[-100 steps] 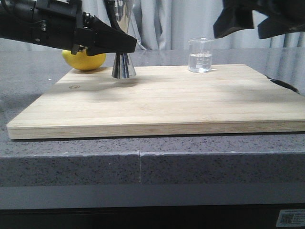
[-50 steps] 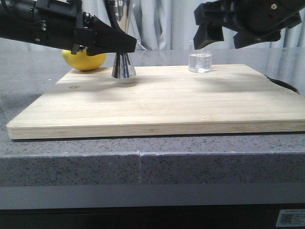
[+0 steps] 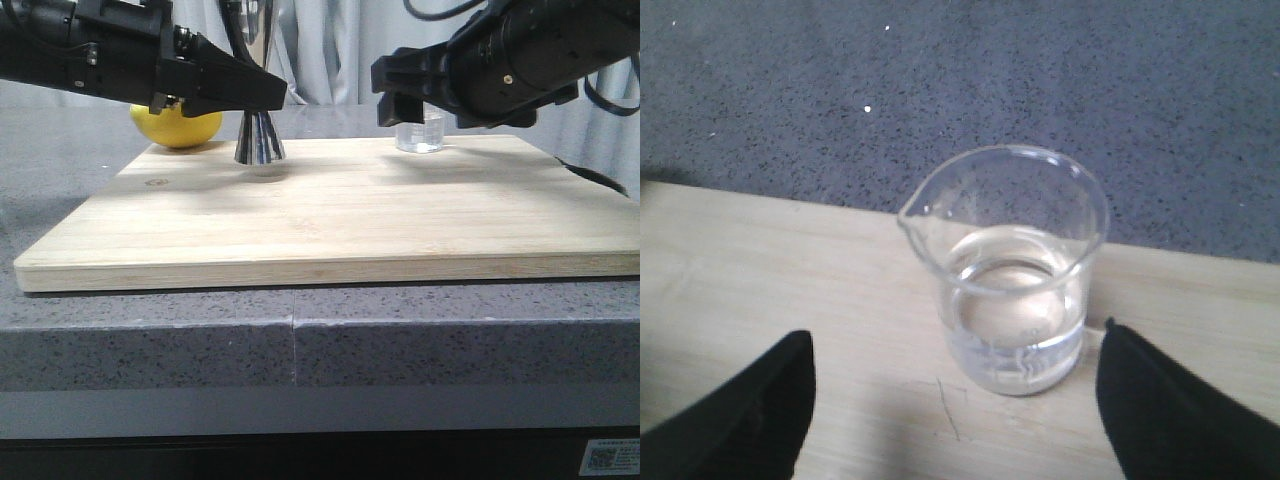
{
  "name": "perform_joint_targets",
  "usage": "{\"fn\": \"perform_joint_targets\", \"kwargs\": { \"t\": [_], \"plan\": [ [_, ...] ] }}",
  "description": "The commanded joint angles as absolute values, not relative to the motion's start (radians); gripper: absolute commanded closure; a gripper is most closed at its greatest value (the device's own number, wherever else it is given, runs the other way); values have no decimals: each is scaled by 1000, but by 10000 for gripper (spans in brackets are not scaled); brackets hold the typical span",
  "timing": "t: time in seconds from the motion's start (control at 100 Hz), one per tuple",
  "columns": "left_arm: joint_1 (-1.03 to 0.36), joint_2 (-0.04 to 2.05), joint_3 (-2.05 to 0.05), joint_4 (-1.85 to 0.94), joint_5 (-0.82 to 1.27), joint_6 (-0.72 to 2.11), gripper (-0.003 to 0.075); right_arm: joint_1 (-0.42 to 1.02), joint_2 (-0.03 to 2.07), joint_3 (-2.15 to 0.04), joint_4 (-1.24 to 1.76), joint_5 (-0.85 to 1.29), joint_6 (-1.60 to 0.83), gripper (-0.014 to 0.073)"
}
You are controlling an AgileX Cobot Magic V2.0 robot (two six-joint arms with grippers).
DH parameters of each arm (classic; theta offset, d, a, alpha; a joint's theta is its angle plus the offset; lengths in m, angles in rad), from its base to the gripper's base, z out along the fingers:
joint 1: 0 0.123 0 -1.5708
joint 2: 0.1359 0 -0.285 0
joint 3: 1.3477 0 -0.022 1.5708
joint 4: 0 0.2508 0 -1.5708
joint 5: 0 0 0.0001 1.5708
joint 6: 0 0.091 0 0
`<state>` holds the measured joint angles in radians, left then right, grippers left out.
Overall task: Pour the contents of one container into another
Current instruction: 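Move the right gripper down around the glass beaker, then close the right gripper on the glass beaker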
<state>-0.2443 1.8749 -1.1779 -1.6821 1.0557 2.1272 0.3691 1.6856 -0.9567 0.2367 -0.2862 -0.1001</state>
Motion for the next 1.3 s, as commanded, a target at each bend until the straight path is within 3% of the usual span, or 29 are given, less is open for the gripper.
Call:
{"fn": "perform_joint_targets", "kwargs": {
  "t": [0.0, 0.98, 1.2, 1.29],
  "plan": [
    [-241, 1830, -1207, -1756, 1122, 2130, 713, 369, 1667, -990, 214, -420, -72, 53],
    [-241, 1830, -1207, -1756, 1122, 2130, 713, 359, 1735, -990, 109, -583, -10, 54],
    [-241, 1830, -1207, -1756, 1122, 2130, 713, 359, 1735, -990, 109, -583, -10, 200],
    [-241, 1830, -1207, -1756, 1122, 2130, 713, 359, 1735, -990, 109, -583, -10, 210]
  ]
}}
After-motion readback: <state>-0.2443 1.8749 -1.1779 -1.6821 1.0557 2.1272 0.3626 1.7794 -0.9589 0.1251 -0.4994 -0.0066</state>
